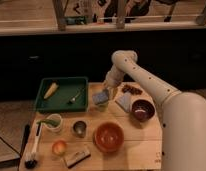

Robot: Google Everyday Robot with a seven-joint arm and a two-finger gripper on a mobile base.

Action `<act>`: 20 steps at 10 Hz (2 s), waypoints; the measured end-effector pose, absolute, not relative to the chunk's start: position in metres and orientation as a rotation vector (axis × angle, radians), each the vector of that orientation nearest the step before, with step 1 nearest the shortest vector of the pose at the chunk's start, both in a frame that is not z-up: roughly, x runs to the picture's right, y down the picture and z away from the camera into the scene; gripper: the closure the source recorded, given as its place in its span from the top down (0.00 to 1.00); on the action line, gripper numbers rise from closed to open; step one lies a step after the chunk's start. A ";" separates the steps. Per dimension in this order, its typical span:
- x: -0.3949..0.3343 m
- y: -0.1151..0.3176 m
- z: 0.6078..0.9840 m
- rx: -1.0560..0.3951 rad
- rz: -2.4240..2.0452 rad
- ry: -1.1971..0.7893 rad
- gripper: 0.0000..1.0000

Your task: Place sponge in plastic cup

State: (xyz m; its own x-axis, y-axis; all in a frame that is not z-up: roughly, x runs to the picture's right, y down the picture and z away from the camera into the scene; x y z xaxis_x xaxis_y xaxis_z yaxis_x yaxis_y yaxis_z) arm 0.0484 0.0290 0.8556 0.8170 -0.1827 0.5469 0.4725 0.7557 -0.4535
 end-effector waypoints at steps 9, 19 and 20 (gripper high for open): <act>0.045 0.033 0.852 -0.634 -0.375 -0.496 0.80; 0.044 0.042 0.847 -0.646 -0.397 -0.490 0.80; 0.044 0.042 0.847 -0.647 -0.397 -0.490 0.80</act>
State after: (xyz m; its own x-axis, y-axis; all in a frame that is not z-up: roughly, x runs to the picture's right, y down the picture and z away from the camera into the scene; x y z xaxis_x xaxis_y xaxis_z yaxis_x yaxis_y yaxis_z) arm 0.0436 0.0423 0.8472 0.8140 -0.1973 0.5463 0.4936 0.7308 -0.4715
